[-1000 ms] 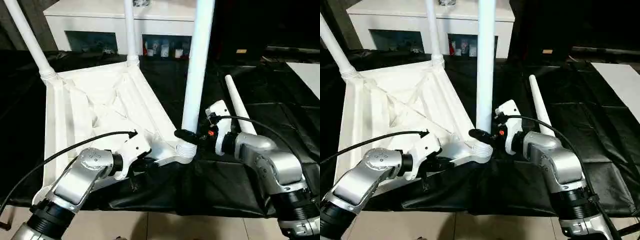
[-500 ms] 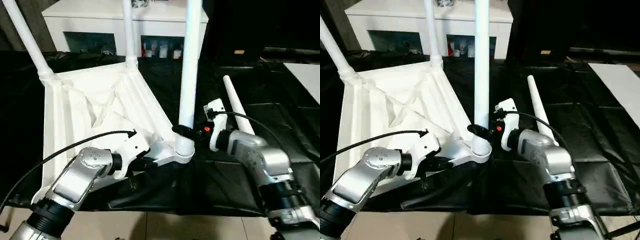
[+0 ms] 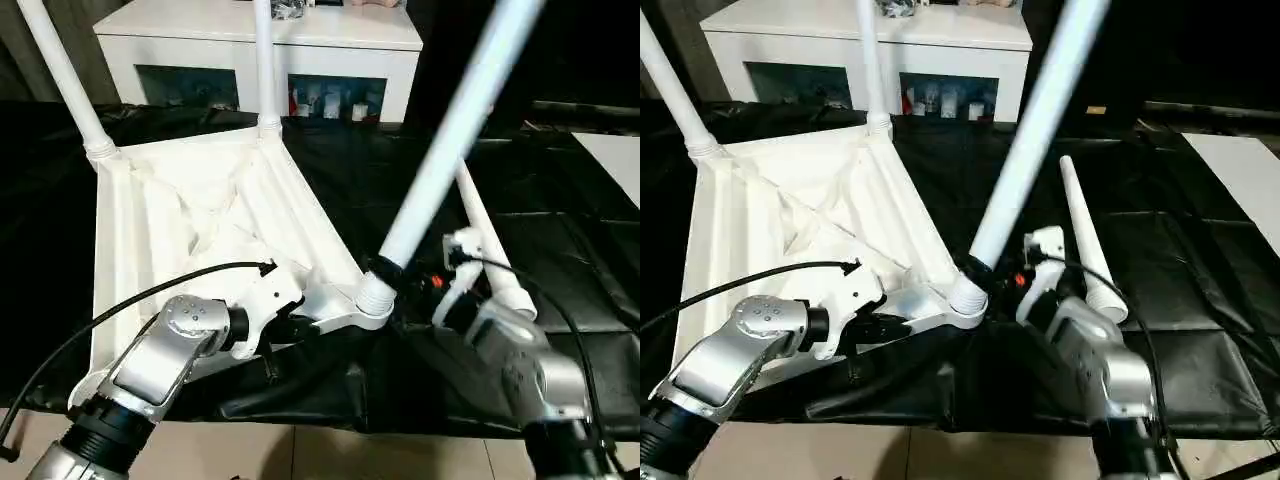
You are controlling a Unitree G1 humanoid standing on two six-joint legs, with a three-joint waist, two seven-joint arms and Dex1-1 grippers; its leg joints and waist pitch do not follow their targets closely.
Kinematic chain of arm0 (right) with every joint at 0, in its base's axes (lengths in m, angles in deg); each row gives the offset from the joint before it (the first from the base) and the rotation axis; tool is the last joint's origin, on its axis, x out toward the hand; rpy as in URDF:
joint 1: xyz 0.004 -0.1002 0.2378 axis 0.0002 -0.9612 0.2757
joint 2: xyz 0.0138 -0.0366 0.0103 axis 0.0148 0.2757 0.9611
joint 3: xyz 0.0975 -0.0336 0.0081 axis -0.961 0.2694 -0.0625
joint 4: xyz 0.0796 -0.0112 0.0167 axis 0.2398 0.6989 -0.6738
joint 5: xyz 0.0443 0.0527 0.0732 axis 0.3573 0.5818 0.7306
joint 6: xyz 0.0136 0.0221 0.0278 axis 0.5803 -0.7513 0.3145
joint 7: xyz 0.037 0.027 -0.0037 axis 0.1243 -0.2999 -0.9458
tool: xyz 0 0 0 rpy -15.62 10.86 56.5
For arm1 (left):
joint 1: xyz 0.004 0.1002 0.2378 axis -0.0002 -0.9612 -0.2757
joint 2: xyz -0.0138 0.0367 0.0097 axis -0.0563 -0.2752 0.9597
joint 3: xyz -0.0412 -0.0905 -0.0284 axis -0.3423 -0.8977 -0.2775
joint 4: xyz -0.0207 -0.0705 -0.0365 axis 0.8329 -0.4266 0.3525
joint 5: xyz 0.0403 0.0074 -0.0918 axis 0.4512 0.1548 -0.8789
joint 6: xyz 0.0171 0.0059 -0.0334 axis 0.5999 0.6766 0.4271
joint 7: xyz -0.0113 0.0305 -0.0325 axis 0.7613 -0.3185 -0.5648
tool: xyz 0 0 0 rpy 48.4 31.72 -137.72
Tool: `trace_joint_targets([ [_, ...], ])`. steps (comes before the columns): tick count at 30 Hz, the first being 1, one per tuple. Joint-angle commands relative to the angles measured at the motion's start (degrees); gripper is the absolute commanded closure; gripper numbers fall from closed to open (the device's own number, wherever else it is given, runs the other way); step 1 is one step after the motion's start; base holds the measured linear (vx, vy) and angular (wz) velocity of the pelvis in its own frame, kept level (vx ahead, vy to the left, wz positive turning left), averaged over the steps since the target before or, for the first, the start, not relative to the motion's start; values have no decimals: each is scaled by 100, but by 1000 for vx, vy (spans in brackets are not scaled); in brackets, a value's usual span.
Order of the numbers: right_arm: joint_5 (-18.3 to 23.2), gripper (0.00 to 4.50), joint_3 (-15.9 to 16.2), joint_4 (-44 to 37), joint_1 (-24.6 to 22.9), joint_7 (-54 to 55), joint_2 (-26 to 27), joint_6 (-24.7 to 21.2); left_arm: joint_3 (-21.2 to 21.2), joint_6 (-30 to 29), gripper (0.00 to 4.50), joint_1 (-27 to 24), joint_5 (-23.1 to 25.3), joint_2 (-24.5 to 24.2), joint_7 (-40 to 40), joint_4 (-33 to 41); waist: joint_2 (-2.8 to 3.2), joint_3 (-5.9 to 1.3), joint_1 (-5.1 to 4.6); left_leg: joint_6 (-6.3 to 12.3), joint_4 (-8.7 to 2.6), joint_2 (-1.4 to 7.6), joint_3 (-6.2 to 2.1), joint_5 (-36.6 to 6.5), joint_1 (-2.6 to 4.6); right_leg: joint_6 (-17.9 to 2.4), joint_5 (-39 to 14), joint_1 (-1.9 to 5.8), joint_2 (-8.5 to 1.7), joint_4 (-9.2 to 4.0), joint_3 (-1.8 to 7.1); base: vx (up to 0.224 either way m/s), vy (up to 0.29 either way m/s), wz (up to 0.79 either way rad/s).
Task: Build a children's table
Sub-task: Insert table leg to table base
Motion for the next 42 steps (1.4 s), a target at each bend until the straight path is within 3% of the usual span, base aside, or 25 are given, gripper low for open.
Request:
trace_joint_targets([
  [1,-349,264,162,98,-357,90,-94,-24,-362,200,450,223,-48,37,-247,-136,-3,-220,-32,58,-542,249,-69,-1264,-7,-862,-1916,196,-318,-566,249,0,0,0],
  [5,-566,264,340,18,-394,47,-209,52,-354,204,450,245,-40,37,-240,-134,1,-216,-36,66,-547,245,-66,-1241,-12,-820,-1974,182,-310,-579,257,0,0,0],
  [7,-890,264,684,-77,-340,-72,-426,128,-334,234,450,248,-17,17,-226,-147,0,-216,-32,73,-549,248,-68,-1217,-13,-818,-1993,184,-317,-582,260,0,0,0],
  [8,-1115,264,957,-117,-229,-181,-606,110,-316,265,450,243,3,-11,-204,-156,-31,-212,-36,80,-552,252,-73,-1123,-38,-775,-1960,205,-306,-567,249,0,0,0],
  [12,-1307,264,1175,31,7,-216,-725,-18,-312,269,450,220,-1,-39,-175,-130,-53,-207,-65,100,-553,244,-76,-1165,-48,-735,-2158,196,-320,-582,254,0,0,0],
  [18,-1440,264,1514,333,538,-544,-883,-468,-263,272,450,151,8,-128,-88,-52,-112,-202,-137,128,-554,254,-83,-1241,-51,-765,-2245,185,-319,-584,252,0,0,0],
  [22,-1474,264,1782,550,755,-939,-1109,-949,-236,242,450,117,-24,-156,-35,-20,-112,-208,-141,121,-549,260,-82,-1225,-44,-813,-2150,184,-324,-576,255,0,0,0],
  [26,-1597,264,1761,784,850,-860,-1100,-861,-228,247,450,108,-36,-163,-47,-5,-133,-218,-138,114,-550,264,-82,-1158,-47,-857,-1997,189,-323,-556,252,0,0,0],
  [28,-1614,264,1746,865,770,-826,-1094,-818,-277,235,450,108,-22,-149,-156,-16,-115,-211,-138,92,-556,266,-81,-1230,-42,-871,-2043,179,-323,-569,252,0,0,0],
  [35,-1912,264,1684,1380,651,-73,-825,-594,-452,196,450,122,142,-163,-538,-373,-96,-185,-153,-24,-587,257,-110,-1656,-25,-663,-2700,129,-332,-640,247,0,0,0],
  [38,-2023,264,1503,1951,877,617,-501,-487,-585,32,450,182,187,46,-957,-595,-98,-174,-234,-162,-591,228,-166,-2186,11,-360,-3644,64,-350,-734,193,0,0,0],
  [40,-2048,264,1333,2397,1093,1139,-234,-449,-699,-117,450,235,190,270,-1308,-755,-82,-161,-320,-234,-595,211,-214,-2462,29,-246,-3989,45,-353,-807,124,-68,16,-7],
  [41,-2050,264,1218,2693,1256,1493,-68,-369,-725,-199,450,279,223,405,-1517,-859,-65,-169,-338,-242,-599,213,-231,-2552,48,-221,-4014,50,-356,-829,98,-76,23,-9],
  [42,-2048,264,1135,2997,1439,1792,80,-274,-750,-229,450,353,277,577,-1769,-985,-39,-165,-420,-290,-655,232,-309,-2780,-8,-227,-3907,118,-377,-826,13,-75,42,-15],
])
